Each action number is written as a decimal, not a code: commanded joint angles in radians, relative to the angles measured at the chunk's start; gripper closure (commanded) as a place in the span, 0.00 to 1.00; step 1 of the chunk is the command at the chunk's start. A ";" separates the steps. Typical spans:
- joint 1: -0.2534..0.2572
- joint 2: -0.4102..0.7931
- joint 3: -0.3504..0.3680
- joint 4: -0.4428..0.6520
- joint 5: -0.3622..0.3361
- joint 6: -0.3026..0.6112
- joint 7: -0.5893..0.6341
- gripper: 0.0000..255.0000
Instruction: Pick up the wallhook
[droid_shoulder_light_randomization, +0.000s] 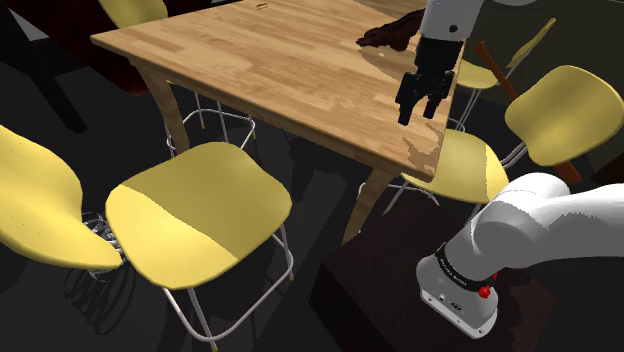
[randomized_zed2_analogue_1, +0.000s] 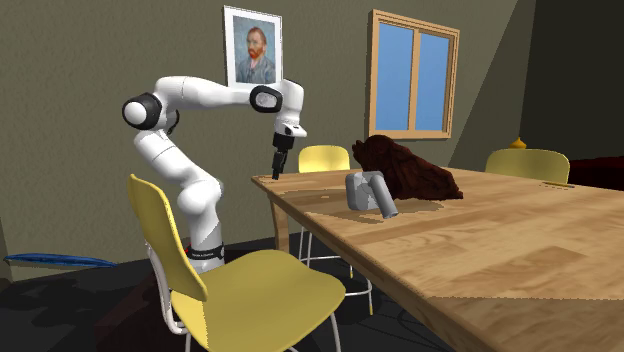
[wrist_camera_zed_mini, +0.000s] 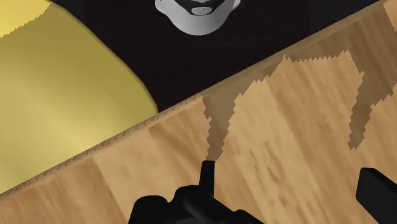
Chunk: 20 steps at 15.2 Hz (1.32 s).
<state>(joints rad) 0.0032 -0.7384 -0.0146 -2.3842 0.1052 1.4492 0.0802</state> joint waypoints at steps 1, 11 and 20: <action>0.000 0.000 0.000 0.000 0.000 0.000 0.000 0.00; -0.049 0.122 -0.161 0.105 -0.222 0.075 -0.280 0.00; -0.068 0.300 -0.294 0.284 -0.339 0.169 -0.519 0.00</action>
<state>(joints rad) -0.0644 -0.4641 -0.2940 -2.1257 -0.2240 1.6062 -0.4100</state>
